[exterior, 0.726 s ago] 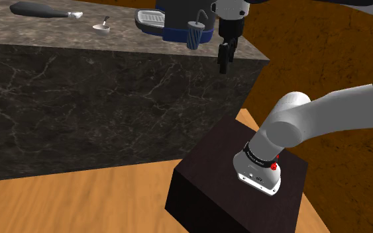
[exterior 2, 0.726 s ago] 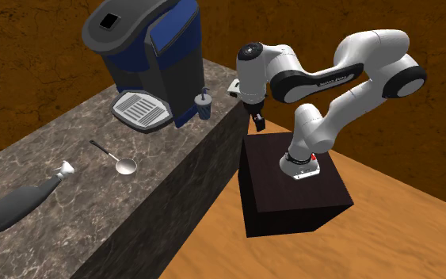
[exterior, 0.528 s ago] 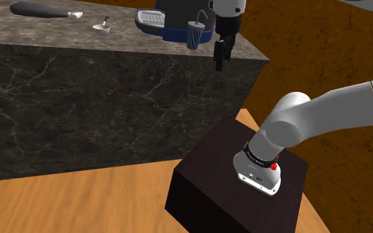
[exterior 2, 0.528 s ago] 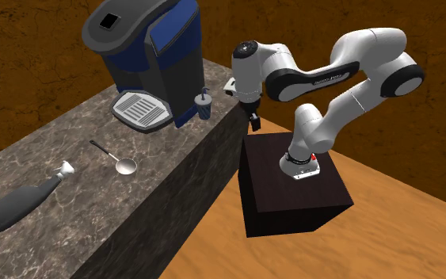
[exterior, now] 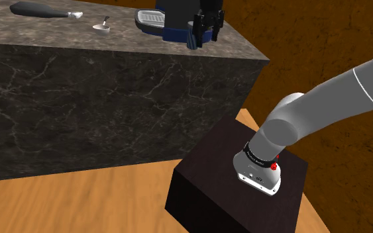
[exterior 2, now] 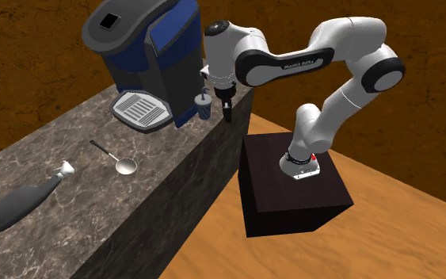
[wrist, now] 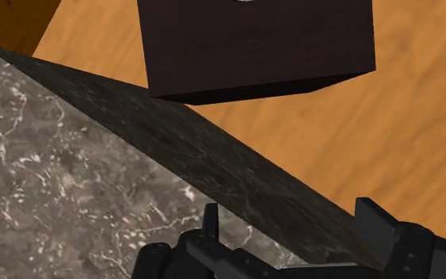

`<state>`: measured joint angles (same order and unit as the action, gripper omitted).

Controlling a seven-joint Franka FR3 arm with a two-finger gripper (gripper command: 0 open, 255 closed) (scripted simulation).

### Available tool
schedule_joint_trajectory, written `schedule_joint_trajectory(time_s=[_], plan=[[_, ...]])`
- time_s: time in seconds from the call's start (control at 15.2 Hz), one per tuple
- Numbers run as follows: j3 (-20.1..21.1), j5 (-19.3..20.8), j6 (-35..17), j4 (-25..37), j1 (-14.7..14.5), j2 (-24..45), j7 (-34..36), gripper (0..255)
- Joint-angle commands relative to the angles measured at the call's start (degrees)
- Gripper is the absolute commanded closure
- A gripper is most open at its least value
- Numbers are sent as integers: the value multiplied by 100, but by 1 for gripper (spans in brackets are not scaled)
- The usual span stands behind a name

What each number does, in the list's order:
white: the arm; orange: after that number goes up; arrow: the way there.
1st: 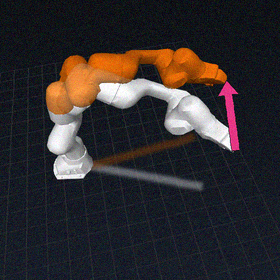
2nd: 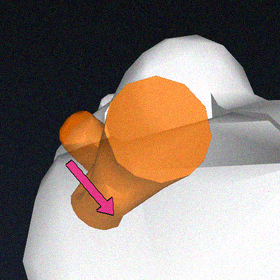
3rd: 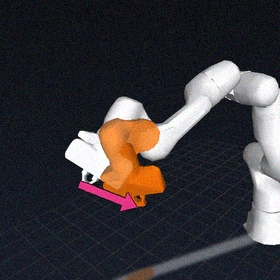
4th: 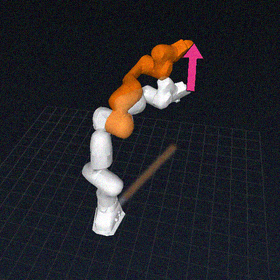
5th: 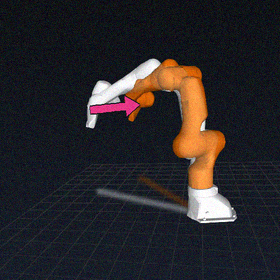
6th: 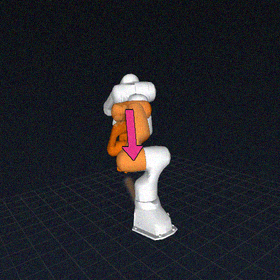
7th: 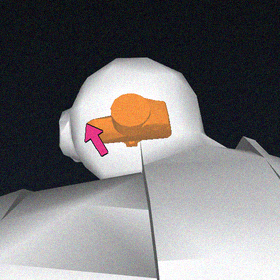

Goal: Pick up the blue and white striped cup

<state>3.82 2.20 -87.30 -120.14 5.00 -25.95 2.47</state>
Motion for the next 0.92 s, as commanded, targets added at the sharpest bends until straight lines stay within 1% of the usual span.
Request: schedule_joint_trajectory(time_s=[0.0,0.59,0.66,0.86], plan=[[-44,-18,-5,419,114,311,226,0],[-254,-127,170,2565,530,1779,1208,0],[-262,-132,184,2652,548,1833,1242,0],[-255,-135,-62,2329,557,1756,1243,0]])
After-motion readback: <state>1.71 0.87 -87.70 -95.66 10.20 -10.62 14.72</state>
